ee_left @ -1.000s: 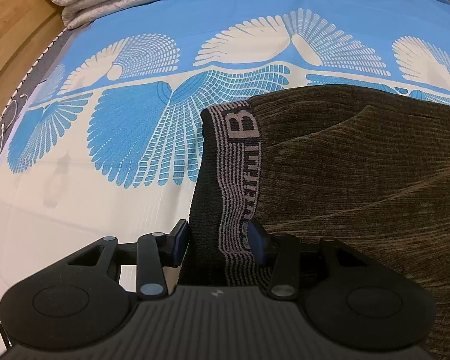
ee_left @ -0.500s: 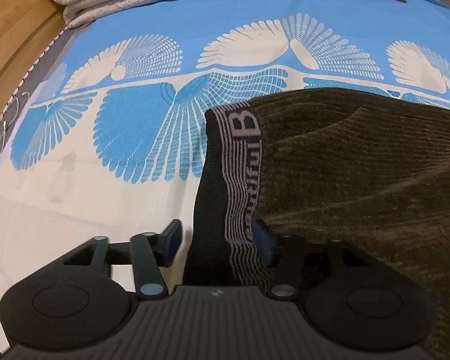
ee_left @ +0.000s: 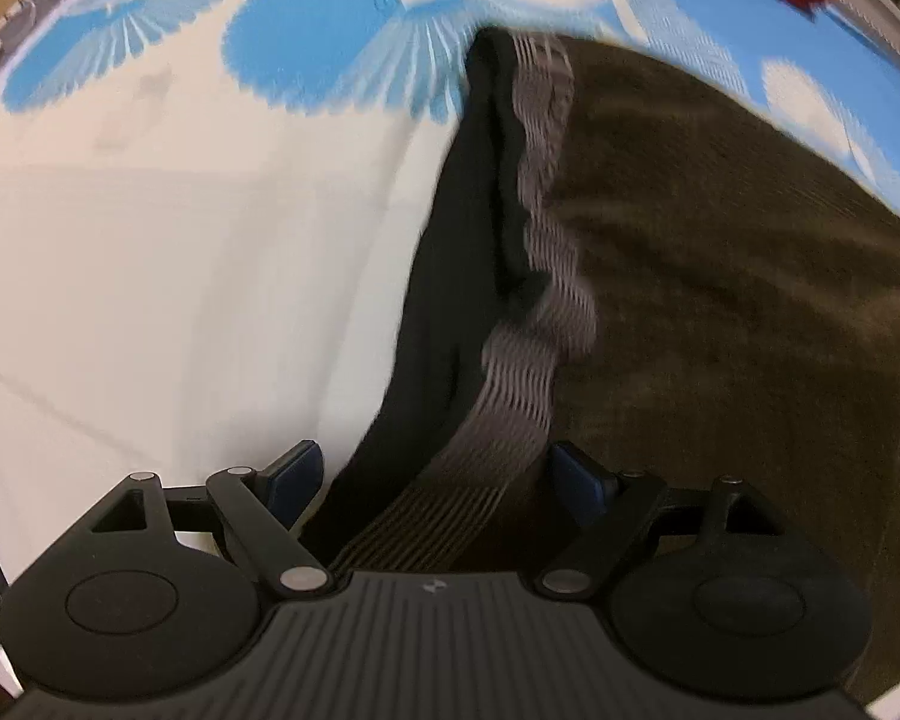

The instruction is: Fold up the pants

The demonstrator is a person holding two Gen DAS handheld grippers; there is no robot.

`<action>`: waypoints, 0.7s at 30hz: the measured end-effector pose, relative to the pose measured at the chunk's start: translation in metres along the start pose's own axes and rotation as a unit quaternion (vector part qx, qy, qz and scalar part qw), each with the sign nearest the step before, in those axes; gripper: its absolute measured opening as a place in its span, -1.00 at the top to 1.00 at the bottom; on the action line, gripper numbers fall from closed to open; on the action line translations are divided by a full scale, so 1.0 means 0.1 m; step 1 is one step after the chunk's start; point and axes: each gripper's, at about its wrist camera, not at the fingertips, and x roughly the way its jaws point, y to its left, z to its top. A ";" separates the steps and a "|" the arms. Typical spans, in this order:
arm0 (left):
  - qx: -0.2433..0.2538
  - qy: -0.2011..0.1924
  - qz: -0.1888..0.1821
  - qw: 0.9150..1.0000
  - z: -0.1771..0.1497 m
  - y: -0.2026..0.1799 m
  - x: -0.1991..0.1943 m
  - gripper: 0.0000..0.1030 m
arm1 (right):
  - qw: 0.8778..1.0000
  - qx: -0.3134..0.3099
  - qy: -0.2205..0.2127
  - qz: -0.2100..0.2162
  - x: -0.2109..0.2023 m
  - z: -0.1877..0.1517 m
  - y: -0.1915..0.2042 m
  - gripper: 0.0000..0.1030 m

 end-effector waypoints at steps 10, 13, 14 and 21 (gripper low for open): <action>0.126 0.001 0.036 0.991 -0.55 -0.30 -0.44 0.31 | 1.000 -0.024 -0.005 0.008 -0.01 -0.30 -0.22 0.46; 0.132 0.025 0.061 0.989 -0.72 -0.30 -0.45 0.27 | 0.999 -0.035 0.023 -0.030 0.07 -0.32 -0.25 0.58; 0.135 0.034 0.069 0.988 -0.76 -0.32 -0.42 0.18 | 0.998 -0.028 0.039 -0.032 0.13 -0.32 -0.30 0.57; 0.108 -0.081 0.105 0.985 -0.58 -0.69 -1.03 -0.09 | 0.996 0.026 -0.088 -0.012 -0.28 -0.02 -0.20 0.19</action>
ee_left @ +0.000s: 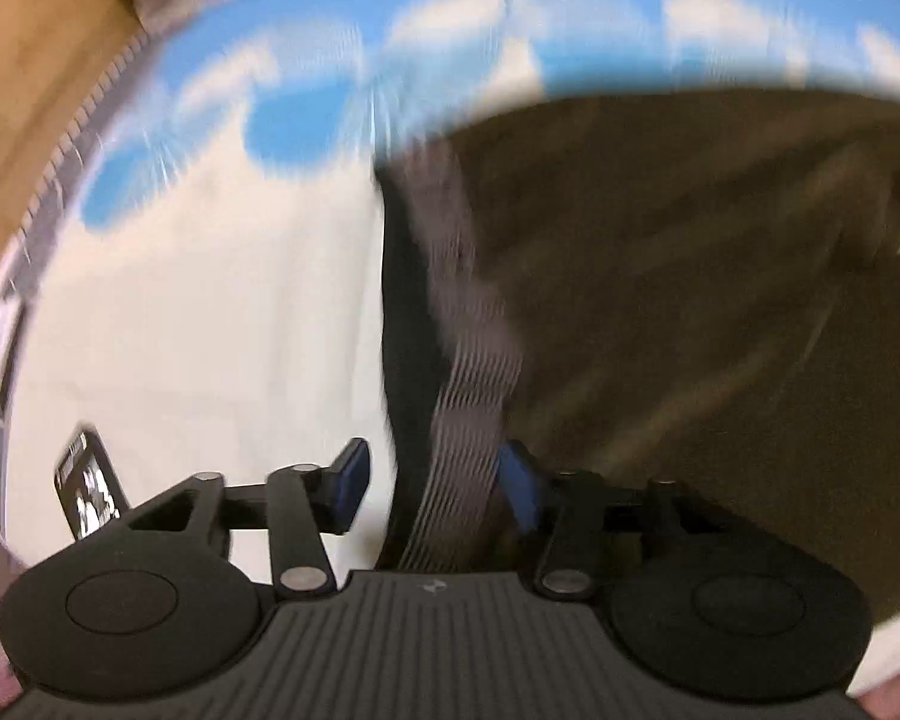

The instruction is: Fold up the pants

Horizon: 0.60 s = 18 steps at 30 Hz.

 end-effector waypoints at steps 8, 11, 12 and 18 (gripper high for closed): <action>0.037 -0.126 -0.127 0.983 0.53 -0.92 -0.43 0.80 | 0.977 0.135 -0.059 0.155 0.06 0.50 0.21 0.10; 0.084 -0.124 -0.173 0.973 0.68 -1.31 -0.37 0.97 | 0.962 0.180 -0.028 0.202 0.19 0.52 0.34 0.16; 0.103 -0.129 -0.186 0.969 0.74 -1.44 -0.36 0.97 | 0.959 0.188 -0.017 0.210 0.30 0.56 0.42 0.23; 0.166 -0.125 -0.239 0.949 0.87 -1.97 -0.17 0.94 | 0.952 0.212 0.014 0.219 0.87 0.69 0.79 0.26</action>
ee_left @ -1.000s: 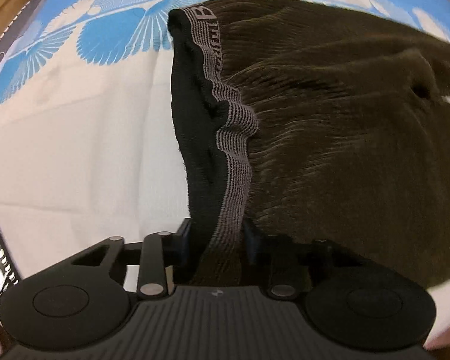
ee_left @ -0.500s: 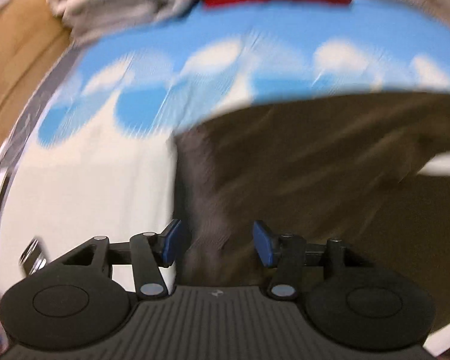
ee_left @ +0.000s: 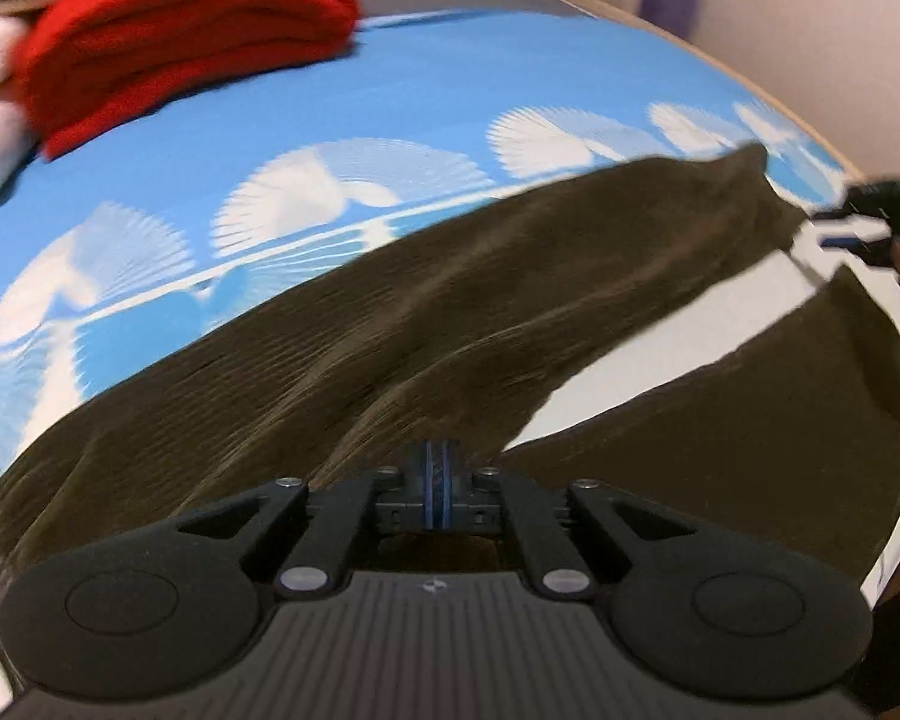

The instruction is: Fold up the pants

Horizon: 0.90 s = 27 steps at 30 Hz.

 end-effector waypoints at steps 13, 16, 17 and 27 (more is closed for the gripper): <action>0.142 0.073 0.056 0.986 -0.01 -0.28 1.03 -0.16 | 0.993 0.117 0.003 -0.013 0.55 0.23 -0.14 0.21; 0.153 0.074 0.060 0.984 -0.01 -0.29 1.09 -0.18 | 0.988 0.126 -0.022 -0.081 0.41 0.28 -0.13 0.21; 0.154 0.074 0.057 0.984 -0.01 -0.28 1.10 -0.13 | 0.987 0.133 -0.028 -0.082 0.37 0.29 -0.13 0.21; 0.119 0.058 0.034 0.991 0.11 -0.13 0.96 0.68 | 0.991 0.104 -0.044 -0.066 0.48 0.33 -0.05 0.84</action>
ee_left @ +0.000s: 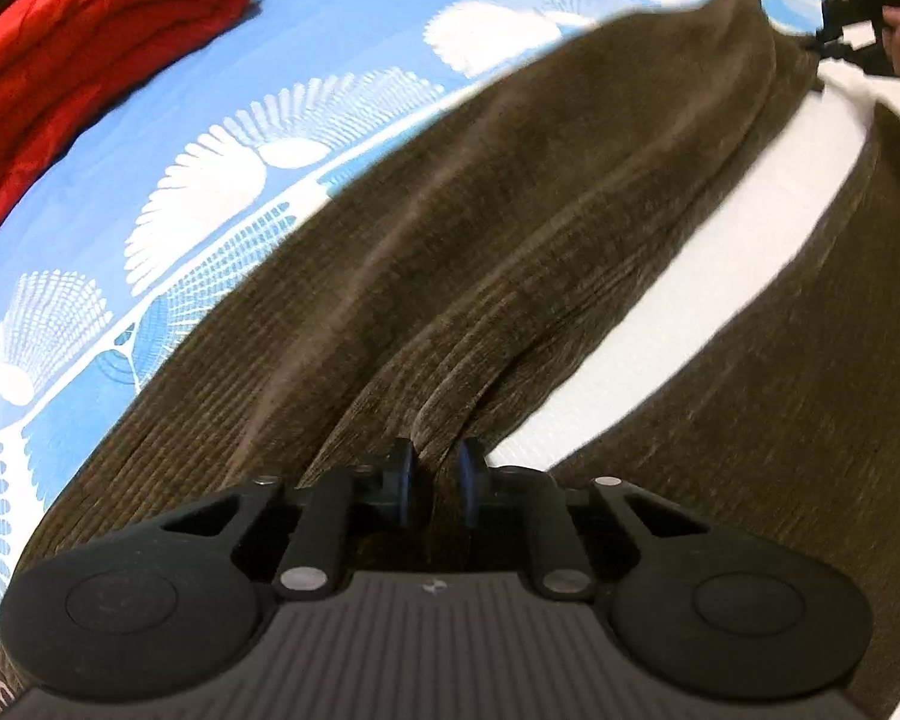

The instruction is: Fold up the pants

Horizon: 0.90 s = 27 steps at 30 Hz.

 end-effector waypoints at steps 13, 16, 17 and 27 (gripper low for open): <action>0.038 -0.011 -0.086 0.996 -0.19 -0.05 -0.28 0.69 | 0.995 0.028 -0.038 -0.090 -0.65 -0.03 -0.21 0.88; 0.054 -0.010 -0.082 0.995 -0.21 -0.16 -0.28 0.67 | 0.995 0.038 -0.034 -0.084 -0.73 0.00 -0.41 0.89; 0.047 -0.014 -0.085 0.995 -0.19 -0.16 -0.30 0.66 | 0.997 0.023 -0.052 -0.058 -0.84 0.02 -0.37 0.89; 0.017 -0.010 -0.117 0.993 -0.27 0.04 -0.47 0.17 | 0.984 -0.092 -0.089 -0.120 -0.92 -0.02 -0.33 0.59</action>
